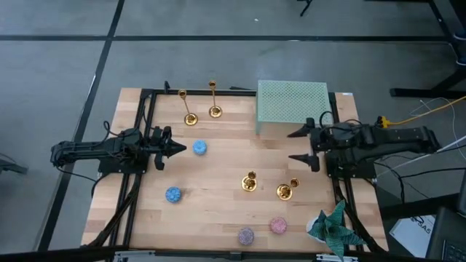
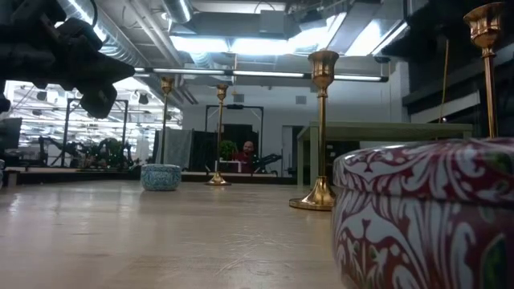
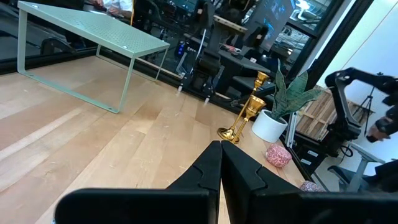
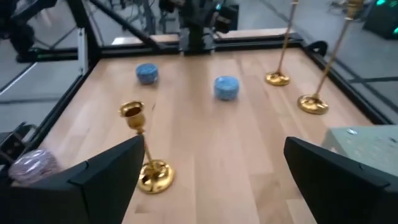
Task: Pick & Place candle stick holders
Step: Put the gold candle holder on the shelf
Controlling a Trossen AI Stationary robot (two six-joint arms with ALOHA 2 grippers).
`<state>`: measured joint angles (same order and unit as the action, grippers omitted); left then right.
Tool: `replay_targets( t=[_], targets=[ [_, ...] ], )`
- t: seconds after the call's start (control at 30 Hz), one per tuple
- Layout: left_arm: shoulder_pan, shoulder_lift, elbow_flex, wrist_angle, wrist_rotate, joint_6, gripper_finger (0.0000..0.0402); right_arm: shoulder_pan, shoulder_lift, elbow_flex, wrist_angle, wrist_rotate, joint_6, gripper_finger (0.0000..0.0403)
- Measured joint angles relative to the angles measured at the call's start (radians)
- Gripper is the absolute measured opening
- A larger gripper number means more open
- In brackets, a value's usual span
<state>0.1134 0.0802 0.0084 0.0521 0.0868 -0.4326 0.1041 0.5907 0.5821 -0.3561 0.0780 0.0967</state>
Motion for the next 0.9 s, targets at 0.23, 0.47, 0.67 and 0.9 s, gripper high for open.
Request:
replay_targets(
  t=[0.23, 0.47, 0.67, 0.9],
  targets=[
    [0.0, 0.0, 0.0, 0.0, 0.0, 0.0, 0.0006, 0.076, 0.147, 0.153, -0.082, -0.011, 0.112, 0.039],
    [0.0, 0.0, 0.0, 0.0, 0.0, 0.0, 0.0006, 0.199, 0.227, 0.212, -0.166, -0.098, 0.233, 0.039],
    [0.0, 0.0, 0.0, 0.0, 0.0, 0.0, 0.0006, 0.296, 0.271, 0.23, -0.218, -0.1, 0.234, 0.039],
    [0.0, 0.0, 0.0, 0.0, 0.0, 0.0, 0.0006, 0.396, 0.308, 0.23, -0.275, -0.026, 0.184, 0.039]
  ],
)
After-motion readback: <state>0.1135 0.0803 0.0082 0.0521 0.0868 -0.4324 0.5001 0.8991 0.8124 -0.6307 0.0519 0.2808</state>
